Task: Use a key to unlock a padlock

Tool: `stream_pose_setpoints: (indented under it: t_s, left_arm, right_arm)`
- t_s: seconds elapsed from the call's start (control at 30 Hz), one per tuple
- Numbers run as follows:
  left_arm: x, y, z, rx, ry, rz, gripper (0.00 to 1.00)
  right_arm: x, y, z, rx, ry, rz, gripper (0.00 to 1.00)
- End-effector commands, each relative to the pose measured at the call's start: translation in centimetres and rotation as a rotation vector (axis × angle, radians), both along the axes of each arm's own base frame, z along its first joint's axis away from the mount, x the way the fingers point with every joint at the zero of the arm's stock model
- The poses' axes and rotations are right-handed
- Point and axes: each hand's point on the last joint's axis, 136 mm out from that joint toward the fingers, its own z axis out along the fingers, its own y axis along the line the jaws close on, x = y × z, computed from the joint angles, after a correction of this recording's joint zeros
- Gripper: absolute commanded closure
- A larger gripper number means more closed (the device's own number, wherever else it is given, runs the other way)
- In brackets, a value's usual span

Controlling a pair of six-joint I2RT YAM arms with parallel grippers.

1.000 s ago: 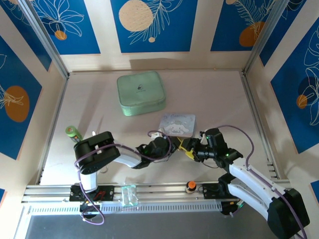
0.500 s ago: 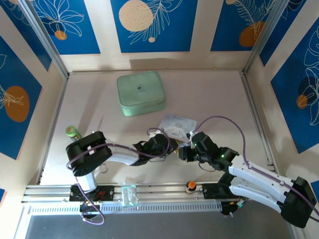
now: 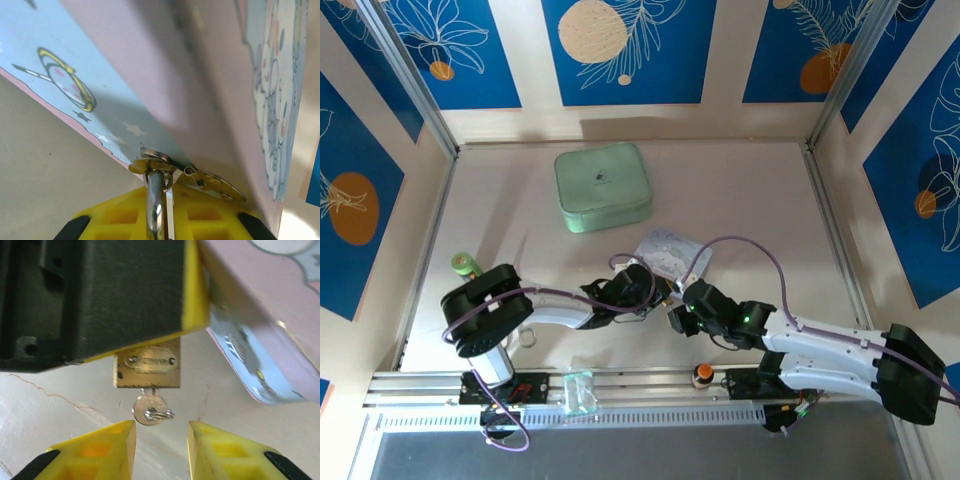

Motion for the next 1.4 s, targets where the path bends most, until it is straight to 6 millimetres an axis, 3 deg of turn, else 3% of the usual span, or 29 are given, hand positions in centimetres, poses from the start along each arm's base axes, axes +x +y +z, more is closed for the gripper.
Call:
stream_pose_setpoints:
  t_s: [0.0,0.23,0.37,0.4,0.53,0.7,0.8,0.93,1.1,1.17,1.3,1.37]
  left_arm:
    - [0.2,-1.1,3.2,-0.079,-0.033,-0.025,1.0]
    - [-0.4,-1.5,3.3,-0.121,-0.009,-0.038,1.0]
    - [-0.5,-1.6,3.5,-0.149,-0.002,-0.038,1.0]
    - [-0.6,-1.5,3.4,-0.139,-0.002,-0.043,1.0]
    - [-0.8,-1.7,3.0,-0.12,-0.004,-0.07,1.0]
    - [-1.1,-1.7,2.3,-0.119,-0.01,-0.087,1.0]
    - [-1.1,-1.7,2.0,-0.107,-0.025,-0.104,0.98]
    - [-1.4,-1.1,1.3,0.003,-0.054,-0.145,0.95]
    - [-1.4,2.2,-1.1,0.294,-0.066,-0.211,0.99]
    - [-1.5,3.2,-1.9,0.354,-0.065,-0.234,0.99]
    - [-1.5,5.7,-2.9,0.548,-0.08,-0.302,0.97]
    - [-1.4,7.1,-3.1,0.638,-0.083,-0.323,0.95]
  right_arm:
    - [1.1,1.9,1.8,0.051,-0.084,0.037,0.67]
    - [2.1,2.8,1.0,-0.006,-0.088,0.047,0.72]
    - [2.5,2.9,1.2,-0.015,-0.104,0.041,0.87]
    - [2.5,3.0,1.4,0.003,-0.109,0.042,0.92]
    - [2.0,3.8,2.0,0.142,-0.051,0.086,0.97]
    - [0.8,4.4,2.9,0.414,0.142,0.147,0.98]
    - [0.5,4.4,2.8,0.463,0.224,0.155,0.98]
    - [1.0,3.4,0.7,0.336,0.311,0.067,0.84]
    - [2.1,0.8,-0.9,0.265,0.342,-0.159,0.47]
    - [2.4,0.1,-1.1,0.254,0.33,-0.218,0.39]
    - [3.3,-2.1,-2.0,0.192,0.342,-0.358,0.39]
    - [3.5,-2.3,-2.2,0.187,0.343,-0.371,0.4]
